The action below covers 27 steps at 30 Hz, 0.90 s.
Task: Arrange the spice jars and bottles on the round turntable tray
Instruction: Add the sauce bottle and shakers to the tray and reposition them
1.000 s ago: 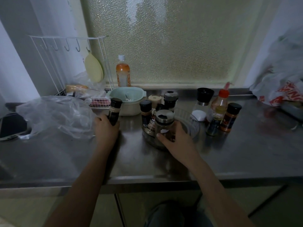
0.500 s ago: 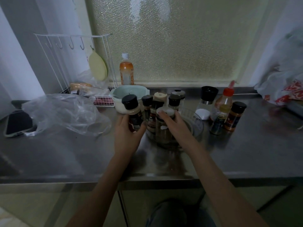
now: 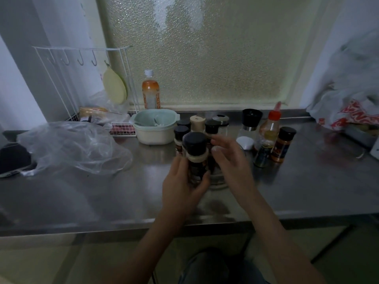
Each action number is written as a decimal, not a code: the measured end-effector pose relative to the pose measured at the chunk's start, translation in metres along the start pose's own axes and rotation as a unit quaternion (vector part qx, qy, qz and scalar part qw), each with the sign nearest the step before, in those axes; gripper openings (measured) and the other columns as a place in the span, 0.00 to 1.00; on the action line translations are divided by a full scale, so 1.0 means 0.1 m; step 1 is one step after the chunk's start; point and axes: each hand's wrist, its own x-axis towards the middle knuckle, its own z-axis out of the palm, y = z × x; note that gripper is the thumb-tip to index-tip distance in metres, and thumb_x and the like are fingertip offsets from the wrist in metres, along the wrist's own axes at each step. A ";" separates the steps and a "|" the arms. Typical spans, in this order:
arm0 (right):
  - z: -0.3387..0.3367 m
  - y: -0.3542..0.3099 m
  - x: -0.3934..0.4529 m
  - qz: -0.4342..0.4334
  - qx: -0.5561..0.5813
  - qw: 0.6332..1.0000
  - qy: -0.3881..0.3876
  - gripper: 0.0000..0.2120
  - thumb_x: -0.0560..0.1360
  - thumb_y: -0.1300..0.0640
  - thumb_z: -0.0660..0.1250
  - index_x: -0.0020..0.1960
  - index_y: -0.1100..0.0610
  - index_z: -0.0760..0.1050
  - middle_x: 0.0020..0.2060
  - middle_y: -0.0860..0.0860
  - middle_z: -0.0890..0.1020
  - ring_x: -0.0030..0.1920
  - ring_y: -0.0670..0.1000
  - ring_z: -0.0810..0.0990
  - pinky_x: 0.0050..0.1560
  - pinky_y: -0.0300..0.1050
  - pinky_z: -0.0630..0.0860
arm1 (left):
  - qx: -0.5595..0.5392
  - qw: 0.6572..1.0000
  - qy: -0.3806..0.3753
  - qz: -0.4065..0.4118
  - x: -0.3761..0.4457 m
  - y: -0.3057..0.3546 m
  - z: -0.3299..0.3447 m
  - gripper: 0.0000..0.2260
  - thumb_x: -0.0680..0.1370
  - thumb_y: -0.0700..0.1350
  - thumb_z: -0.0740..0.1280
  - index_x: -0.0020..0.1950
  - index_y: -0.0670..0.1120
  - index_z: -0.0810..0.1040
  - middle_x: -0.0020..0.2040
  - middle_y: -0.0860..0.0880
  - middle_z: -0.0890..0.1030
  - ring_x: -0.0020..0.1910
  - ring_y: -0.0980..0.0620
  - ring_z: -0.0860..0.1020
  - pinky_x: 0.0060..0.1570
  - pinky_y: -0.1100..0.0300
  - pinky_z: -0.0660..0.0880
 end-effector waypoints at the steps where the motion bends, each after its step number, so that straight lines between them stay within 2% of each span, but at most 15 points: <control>1: -0.02 -0.04 -0.07 -0.010 -0.002 1.000 -0.011 0.10 0.71 0.41 0.66 0.53 0.35 0.74 0.49 0.33 0.80 0.52 0.35 0.78 0.46 0.28 0.75 | 0.015 1.000 -0.020 0.010 -0.03 0.05 0.07 0.17 0.71 0.57 0.65 0.54 0.49 0.72 0.49 0.51 0.76 0.41 0.57 0.74 0.37 0.70 0.68; 3: -0.07 -0.06 -0.14 -0.024 -0.026 0.999 -0.026 0.12 0.71 0.44 0.67 0.54 0.36 0.73 0.49 0.34 0.80 0.51 0.36 0.79 0.46 0.29 0.75 | 0.034 0.998 -0.047 0.013 -0.02 0.13 0.20 0.18 0.71 0.58 0.64 0.55 0.50 0.71 0.49 0.53 0.75 0.41 0.58 0.74 0.37 0.72 0.67; 6: -0.17 0.02 -0.09 -0.023 -0.082 0.996 -0.003 0.17 0.71 0.50 0.70 0.59 0.47 0.72 0.51 0.40 0.79 0.51 0.33 0.77 0.47 0.26 0.73 | 0.054 0.996 -0.064 0.006 0.04 0.17 0.35 0.16 0.73 0.56 0.65 0.55 0.48 0.70 0.52 0.50 0.75 0.42 0.56 0.74 0.36 0.67 0.69; 9: -0.20 0.10 0.08 0.001 -0.074 0.994 0.083 0.12 0.71 0.54 0.71 0.52 0.47 0.72 0.46 0.37 0.78 0.45 0.30 0.76 0.40 0.22 0.71 | 0.054 0.997 -0.047 -0.020 0.06 0.17 0.40 0.16 0.76 0.52 0.63 0.61 0.48 0.67 0.55 0.48 0.76 0.45 0.51 0.78 0.39 0.58 0.76; 11: -0.14 0.16 0.19 0.024 -0.087 0.990 0.110 0.11 0.71 0.55 0.71 0.49 0.47 0.71 0.43 0.37 0.77 0.42 0.35 0.77 0.38 0.21 0.70 | 0.066 0.997 -0.026 -0.020 0.04 0.14 0.39 0.16 0.76 0.45 0.65 0.62 0.47 0.66 0.55 0.46 0.77 0.47 0.49 0.78 0.36 0.60 0.74; 13: -0.05 0.23 0.27 0.042 -0.105 0.989 0.093 0.12 0.71 0.57 0.72 0.50 0.51 0.71 0.42 0.40 0.77 0.42 0.38 0.75 0.38 0.22 0.70 | 0.099 0.995 -0.027 -0.017 0.02 0.09 0.38 0.14 0.74 0.42 0.66 0.57 0.47 0.67 0.51 0.46 0.76 0.45 0.50 0.76 0.34 0.68 0.65; 14: 0.00 0.26 0.30 0.046 -0.116 0.989 0.079 0.12 0.70 0.58 0.72 0.50 0.52 0.72 0.43 0.43 0.78 0.44 0.41 0.76 0.40 0.24 0.70 | 0.118 0.992 -0.032 -0.024 0.03 0.06 0.36 0.12 0.74 0.42 0.66 0.55 0.47 0.68 0.50 0.47 0.76 0.44 0.52 0.74 0.33 0.69 0.62; 17: 0.07 0.26 0.36 0.060 -0.171 0.983 0.028 0.18 0.70 0.60 0.72 0.59 0.57 0.73 0.54 0.53 0.81 0.52 0.49 0.78 0.49 0.35 0.71 | 0.169 0.983 -0.052 -0.055 0.06 0.02 0.33 0.07 0.74 0.44 0.65 0.47 0.49 0.67 0.44 0.49 0.77 0.46 0.51 0.70 0.33 0.61 0.61; 19: -0.03 0.21 0.38 0.068 -0.160 0.984 0.026 0.21 0.71 0.60 0.72 0.62 0.57 0.71 0.54 0.52 0.79 0.49 0.44 0.77 0.44 0.27 0.71 | 0.173 0.981 -0.050 -0.075 0.06 -0.02 0.32 0.04 0.75 0.43 0.63 0.46 0.48 0.67 0.44 0.48 0.77 0.49 0.48 0.70 0.34 0.58 0.62; 20: -0.13 0.17 0.36 0.048 -0.159 0.984 0.062 0.21 0.72 0.59 0.70 0.63 0.56 0.70 0.52 0.51 0.78 0.47 0.41 0.76 0.41 0.25 0.70 | 0.166 0.981 -0.046 -0.089 0.07 -0.05 0.31 0.03 0.75 0.42 0.62 0.47 0.47 0.69 0.45 0.47 0.78 0.49 0.47 0.69 0.35 0.57 0.63; 21: -0.26 0.13 0.35 0.016 -0.180 0.975 0.129 0.20 0.72 0.59 0.69 0.63 0.56 0.70 0.52 0.50 0.77 0.47 0.42 0.76 0.40 0.25 0.71 | 0.150 0.982 -0.044 -0.109 0.07 -0.08 0.31 0.02 0.76 0.41 0.60 0.48 0.46 0.69 0.46 0.46 0.78 0.50 0.46 0.69 0.36 0.57 0.63; 23: -0.59 0.10 0.35 -0.034 -0.252 0.926 0.280 0.18 0.73 0.60 0.66 0.61 0.58 0.69 0.55 0.55 0.77 0.50 0.52 0.78 0.45 0.37 0.73 | 0.101 0.982 -0.041 -0.152 0.09 -0.12 0.30 0.02 0.77 0.40 0.59 0.48 0.45 0.70 0.46 0.44 0.77 0.49 0.45 0.70 0.38 0.56 0.64; 24: -0.76 0.10 0.38 -0.029 -0.280 0.905 0.319 0.18 0.73 0.60 0.66 0.61 0.58 0.68 0.56 0.57 0.77 0.51 0.55 0.78 0.47 0.43 0.74 | 0.084 0.982 -0.039 -0.165 0.10 -0.13 0.30 0.02 0.77 0.40 0.59 0.49 0.45 0.69 0.46 0.44 0.76 0.48 0.45 0.70 0.39 0.55 0.64; 25: -0.90 0.12 0.41 0.003 -0.300 0.898 0.322 0.18 0.73 0.60 0.66 0.62 0.58 0.68 0.58 0.58 0.76 0.52 0.57 0.78 0.50 0.48 0.75 | 0.079 0.981 -0.039 -0.172 0.10 -0.13 0.30 0.02 0.77 0.40 0.59 0.49 0.45 0.69 0.46 0.44 0.76 0.48 0.45 0.70 0.39 0.55 0.65; 27: -1.07 0.19 0.50 0.088 -0.339 0.906 0.239 0.20 0.74 0.57 0.67 0.64 0.58 0.67 0.59 0.58 0.76 0.55 0.59 0.78 0.55 0.55 0.75 | 0.085 0.980 -0.040 -0.176 0.11 -0.12 0.31 0.03 0.76 0.41 0.60 0.50 0.45 0.70 0.46 0.45 0.75 0.48 0.46 0.70 0.40 0.55 0.65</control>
